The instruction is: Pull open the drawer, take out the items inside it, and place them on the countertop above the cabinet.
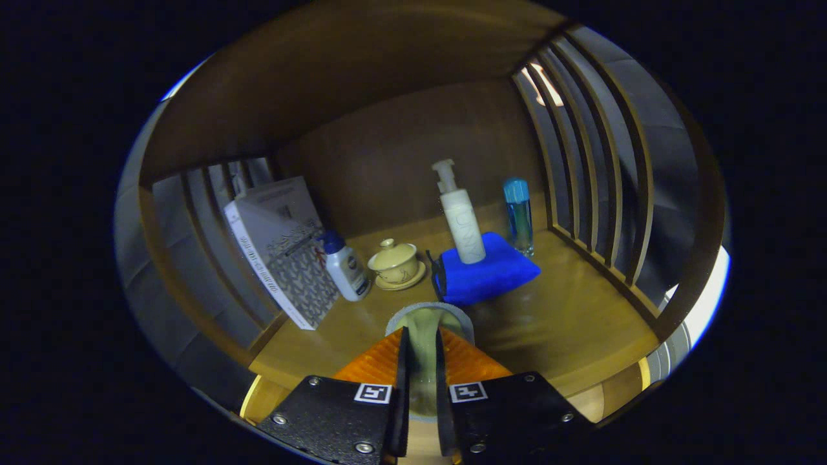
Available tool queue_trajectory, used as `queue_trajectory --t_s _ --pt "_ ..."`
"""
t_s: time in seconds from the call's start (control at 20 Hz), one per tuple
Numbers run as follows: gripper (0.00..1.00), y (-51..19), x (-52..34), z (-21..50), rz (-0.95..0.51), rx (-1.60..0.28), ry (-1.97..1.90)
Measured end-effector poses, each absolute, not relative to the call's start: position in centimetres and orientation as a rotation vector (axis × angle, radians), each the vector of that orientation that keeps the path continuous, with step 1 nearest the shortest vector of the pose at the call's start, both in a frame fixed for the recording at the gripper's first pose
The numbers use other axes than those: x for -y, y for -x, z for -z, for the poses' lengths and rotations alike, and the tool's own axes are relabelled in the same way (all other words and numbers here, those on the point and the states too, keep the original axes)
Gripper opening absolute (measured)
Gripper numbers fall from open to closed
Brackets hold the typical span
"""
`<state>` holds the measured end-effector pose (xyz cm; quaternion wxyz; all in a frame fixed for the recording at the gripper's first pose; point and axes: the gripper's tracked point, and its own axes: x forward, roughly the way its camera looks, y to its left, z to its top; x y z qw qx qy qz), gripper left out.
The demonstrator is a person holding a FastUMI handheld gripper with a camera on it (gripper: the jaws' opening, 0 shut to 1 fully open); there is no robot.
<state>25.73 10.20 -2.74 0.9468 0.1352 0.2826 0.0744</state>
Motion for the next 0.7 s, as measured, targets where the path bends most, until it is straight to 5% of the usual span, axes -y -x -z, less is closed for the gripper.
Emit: queue_trajectory --t_s 0.1,0.5,0.7 --pt "0.22 -26.7 -10.5 2.6 -0.132 -0.571 -0.333" --pt "0.94 -24.5 -11.1 -0.1 -0.143 -0.452 -0.283" --pt "0.95 -21.5 -10.9 -2.9 -0.147 -0.326 -0.153"
